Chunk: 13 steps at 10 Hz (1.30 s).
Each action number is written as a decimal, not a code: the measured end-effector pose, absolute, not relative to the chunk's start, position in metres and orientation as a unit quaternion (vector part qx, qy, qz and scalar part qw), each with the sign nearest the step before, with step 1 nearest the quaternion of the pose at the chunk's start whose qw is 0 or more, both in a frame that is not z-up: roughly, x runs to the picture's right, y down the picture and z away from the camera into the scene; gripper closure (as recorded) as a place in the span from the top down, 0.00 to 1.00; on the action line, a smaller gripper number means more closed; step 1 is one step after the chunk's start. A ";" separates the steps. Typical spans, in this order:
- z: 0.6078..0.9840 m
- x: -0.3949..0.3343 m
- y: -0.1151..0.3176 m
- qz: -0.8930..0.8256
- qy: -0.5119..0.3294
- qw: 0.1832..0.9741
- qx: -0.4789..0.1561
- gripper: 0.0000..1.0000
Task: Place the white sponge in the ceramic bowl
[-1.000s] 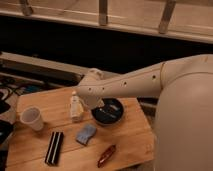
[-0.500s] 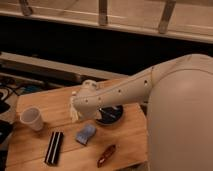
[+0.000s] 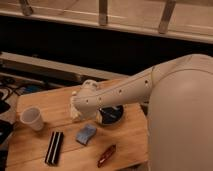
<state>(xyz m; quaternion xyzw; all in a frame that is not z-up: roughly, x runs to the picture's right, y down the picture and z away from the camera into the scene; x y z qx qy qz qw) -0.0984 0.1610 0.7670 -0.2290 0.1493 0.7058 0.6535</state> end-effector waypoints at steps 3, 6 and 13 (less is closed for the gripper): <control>0.773 -0.096 0.173 0.587 0.123 0.754 -0.267 0.80; 0.791 -0.091 0.200 0.603 0.153 0.729 -0.287 0.80; 0.794 -0.086 0.227 0.613 0.184 0.711 -0.292 0.80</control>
